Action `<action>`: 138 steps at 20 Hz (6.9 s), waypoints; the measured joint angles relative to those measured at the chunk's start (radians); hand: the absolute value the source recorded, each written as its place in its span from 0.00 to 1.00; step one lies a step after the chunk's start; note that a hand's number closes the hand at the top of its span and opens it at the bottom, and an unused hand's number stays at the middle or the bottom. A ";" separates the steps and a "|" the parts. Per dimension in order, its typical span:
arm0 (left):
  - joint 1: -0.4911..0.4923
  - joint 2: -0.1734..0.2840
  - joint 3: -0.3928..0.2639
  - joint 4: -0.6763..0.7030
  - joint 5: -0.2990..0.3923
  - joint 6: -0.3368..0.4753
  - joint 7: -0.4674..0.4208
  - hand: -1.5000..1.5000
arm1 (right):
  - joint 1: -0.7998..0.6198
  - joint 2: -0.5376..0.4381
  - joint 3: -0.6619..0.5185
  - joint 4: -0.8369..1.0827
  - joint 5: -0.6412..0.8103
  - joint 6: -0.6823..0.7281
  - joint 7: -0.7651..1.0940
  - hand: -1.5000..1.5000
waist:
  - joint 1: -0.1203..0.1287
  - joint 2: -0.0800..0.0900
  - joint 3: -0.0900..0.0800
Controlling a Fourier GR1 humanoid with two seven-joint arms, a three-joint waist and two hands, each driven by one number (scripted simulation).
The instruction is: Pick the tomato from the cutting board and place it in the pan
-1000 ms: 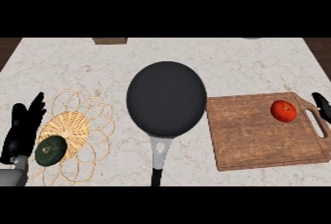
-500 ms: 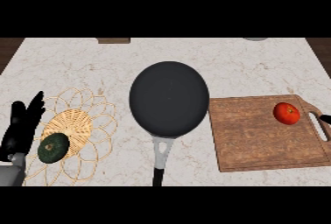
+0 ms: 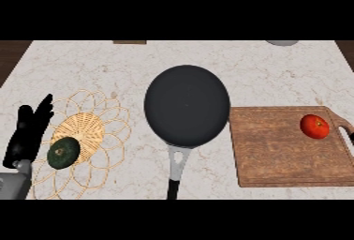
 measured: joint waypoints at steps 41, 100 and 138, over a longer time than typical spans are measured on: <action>-0.038 -0.100 0.144 0.044 -0.132 -0.088 0.003 0.50 | -0.196 0.437 0.078 0.311 0.502 0.368 0.124 0.00 | -0.031 -0.005 0.004; -0.002 -0.147 0.204 -0.011 -0.195 -0.152 0.007 0.50 | -0.472 0.697 0.089 0.270 0.567 0.193 -0.672 1.00 | -0.016 -0.003 0.004; -0.145 -0.187 0.156 0.057 -0.233 -0.169 0.010 0.50 | -0.821 0.984 0.296 1.249 0.040 -0.260 -1.022 0.00 | 0.094 0.024 0.007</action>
